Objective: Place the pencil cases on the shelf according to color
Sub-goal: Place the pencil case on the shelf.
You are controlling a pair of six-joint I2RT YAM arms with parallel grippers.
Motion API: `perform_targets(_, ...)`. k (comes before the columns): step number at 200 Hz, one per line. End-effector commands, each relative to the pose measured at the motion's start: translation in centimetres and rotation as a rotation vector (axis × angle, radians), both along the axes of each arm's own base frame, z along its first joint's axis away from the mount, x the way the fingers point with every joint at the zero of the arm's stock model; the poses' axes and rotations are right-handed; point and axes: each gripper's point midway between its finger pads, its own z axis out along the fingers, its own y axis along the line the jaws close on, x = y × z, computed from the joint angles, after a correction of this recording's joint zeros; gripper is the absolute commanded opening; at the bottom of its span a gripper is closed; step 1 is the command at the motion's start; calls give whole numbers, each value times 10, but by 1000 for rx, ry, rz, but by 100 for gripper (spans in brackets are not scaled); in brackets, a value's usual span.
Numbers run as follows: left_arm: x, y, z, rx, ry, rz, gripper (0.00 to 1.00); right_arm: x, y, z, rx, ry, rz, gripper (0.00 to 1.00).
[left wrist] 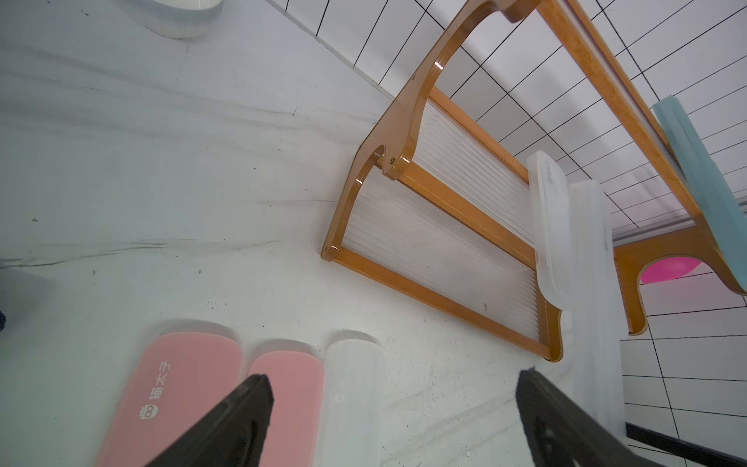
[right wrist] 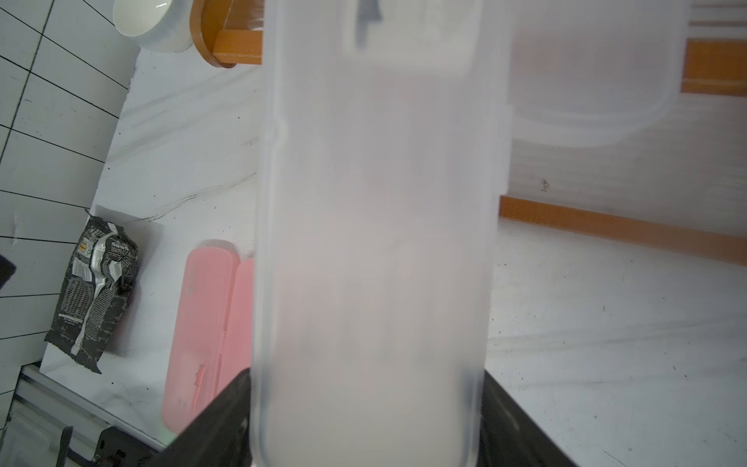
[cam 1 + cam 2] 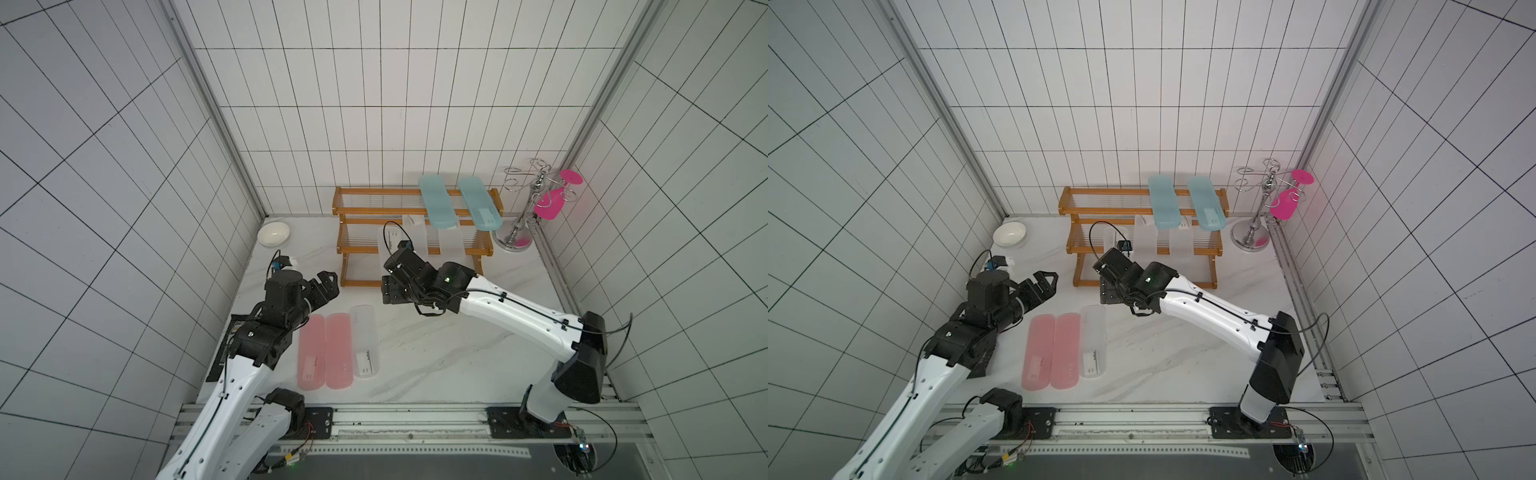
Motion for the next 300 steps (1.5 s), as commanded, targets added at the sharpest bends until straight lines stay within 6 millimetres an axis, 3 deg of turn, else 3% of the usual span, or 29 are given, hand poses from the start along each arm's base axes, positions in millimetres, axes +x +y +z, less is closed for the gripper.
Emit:
perform_targets(1, 2, -2, 2, 1, -18, -20, 98, 18, 17, 9, 27, -15, 7, 70)
perform_targets(61, -3, -5, -2, -11, -17, -40, 98, 69, 35, -11, -13, -25, -78, 69)
perform_targets(115, -6, -7, -5, -15, -17, -52, 98, 99, 38, -17, -17, -39, -151, 69)
perform_targets(188, -10, -18, -14, -52, 16, -105, 98, 126, 28, -20, -28, -31, -187, 73)
perform_targets(225, -14, -17, -14, -52, 11, -106, 98, 137, 32, -16, -4, -33, -188, 77)
perform_targets(276, -17, -34, -14, -132, 28, -179, 98, 148, 32, -18, 10, -15, -196, 88)
perform_targets(300, -20, -33, -17, -132, 35, -179, 98, 146, 28, -8, 22, -23, -204, 93)
